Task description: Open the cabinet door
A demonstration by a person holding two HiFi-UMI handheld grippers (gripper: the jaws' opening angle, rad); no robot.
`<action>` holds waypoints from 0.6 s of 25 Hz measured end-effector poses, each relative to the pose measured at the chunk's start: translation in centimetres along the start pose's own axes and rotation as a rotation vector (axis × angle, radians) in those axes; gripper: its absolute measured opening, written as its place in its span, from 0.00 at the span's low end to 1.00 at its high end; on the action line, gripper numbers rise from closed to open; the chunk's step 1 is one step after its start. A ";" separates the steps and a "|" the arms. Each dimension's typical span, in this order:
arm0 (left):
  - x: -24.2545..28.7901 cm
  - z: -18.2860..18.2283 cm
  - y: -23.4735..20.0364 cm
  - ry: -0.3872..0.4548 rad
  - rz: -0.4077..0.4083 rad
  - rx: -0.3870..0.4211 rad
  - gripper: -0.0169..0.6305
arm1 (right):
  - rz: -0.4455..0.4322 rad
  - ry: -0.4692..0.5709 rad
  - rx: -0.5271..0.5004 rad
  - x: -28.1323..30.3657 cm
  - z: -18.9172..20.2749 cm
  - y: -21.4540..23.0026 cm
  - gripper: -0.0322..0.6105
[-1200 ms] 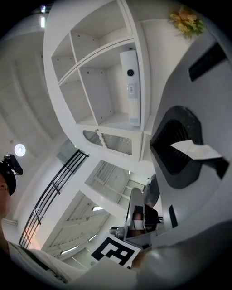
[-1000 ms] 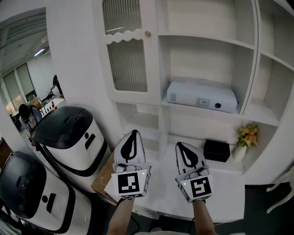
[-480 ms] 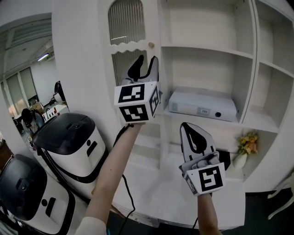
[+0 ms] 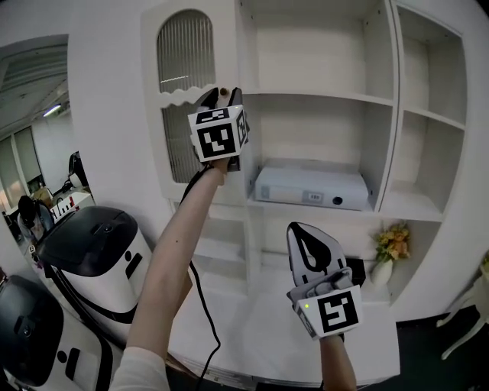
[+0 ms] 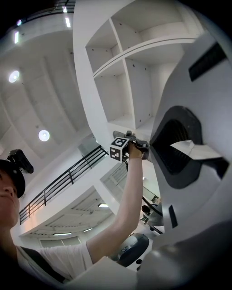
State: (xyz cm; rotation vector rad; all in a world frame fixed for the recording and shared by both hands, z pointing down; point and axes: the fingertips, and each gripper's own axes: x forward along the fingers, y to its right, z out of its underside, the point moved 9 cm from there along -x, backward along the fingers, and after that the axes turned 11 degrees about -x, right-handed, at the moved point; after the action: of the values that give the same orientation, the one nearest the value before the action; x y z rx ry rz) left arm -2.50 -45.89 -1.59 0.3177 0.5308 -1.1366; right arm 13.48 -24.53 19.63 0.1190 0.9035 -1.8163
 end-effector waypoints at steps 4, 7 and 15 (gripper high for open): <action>1.2 -0.3 -0.6 -0.016 -0.035 0.008 0.29 | 0.007 -0.013 -0.001 -0.4 0.4 0.4 0.05; 1.5 -0.3 -0.9 -0.028 -0.040 -0.005 0.25 | 0.019 -0.023 0.004 -0.7 0.7 0.6 0.05; 2.0 0.5 -1.6 -0.077 -0.010 0.019 0.13 | 0.019 -0.046 -0.003 -1.0 1.2 0.7 0.05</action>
State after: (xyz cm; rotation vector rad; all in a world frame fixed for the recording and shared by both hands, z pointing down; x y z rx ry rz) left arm -3.21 -48.30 -2.20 0.2868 0.4545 -1.1595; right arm 14.85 -24.62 20.59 0.0834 0.8701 -1.7928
